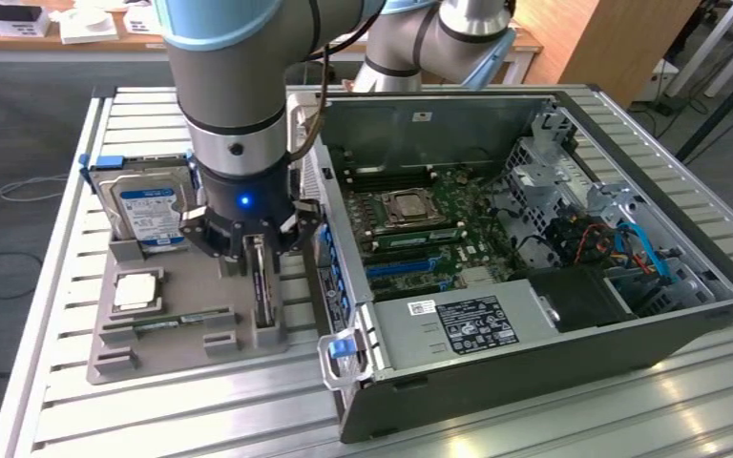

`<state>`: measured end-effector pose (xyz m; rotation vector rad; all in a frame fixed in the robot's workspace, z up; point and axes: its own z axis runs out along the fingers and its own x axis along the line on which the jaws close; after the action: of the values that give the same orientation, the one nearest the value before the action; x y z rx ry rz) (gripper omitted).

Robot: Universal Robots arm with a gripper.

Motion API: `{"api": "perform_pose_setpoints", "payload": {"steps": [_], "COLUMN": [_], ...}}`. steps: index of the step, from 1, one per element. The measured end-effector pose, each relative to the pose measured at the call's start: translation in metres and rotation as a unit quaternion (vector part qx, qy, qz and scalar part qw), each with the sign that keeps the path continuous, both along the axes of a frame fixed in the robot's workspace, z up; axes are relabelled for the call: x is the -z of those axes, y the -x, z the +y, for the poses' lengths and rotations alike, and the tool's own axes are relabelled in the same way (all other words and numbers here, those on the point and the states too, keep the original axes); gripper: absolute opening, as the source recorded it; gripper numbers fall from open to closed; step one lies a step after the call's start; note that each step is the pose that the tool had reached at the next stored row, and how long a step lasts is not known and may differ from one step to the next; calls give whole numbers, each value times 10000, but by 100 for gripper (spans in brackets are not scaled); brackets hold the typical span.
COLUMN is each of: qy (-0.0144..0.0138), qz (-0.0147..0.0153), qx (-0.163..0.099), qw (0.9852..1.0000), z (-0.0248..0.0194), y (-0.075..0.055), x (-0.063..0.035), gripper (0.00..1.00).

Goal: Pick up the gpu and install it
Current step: 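Pick up the gpu and move the gpu toward the slot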

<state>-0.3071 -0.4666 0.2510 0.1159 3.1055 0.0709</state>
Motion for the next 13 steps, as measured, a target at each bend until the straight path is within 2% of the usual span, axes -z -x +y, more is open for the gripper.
{"api": "perform_pose_setpoints", "payload": {"steps": [3, 7, 13], "qy": [0, 0, 0], "qz": [-1, -1, -1], "qx": [0, 0, 0], "qw": [10000, 10000, 10000], "z": [0, 0, 0], "y": [0, 1, 1], "x": [50, 64, 171], "gripper": [43, 43, 43]}}
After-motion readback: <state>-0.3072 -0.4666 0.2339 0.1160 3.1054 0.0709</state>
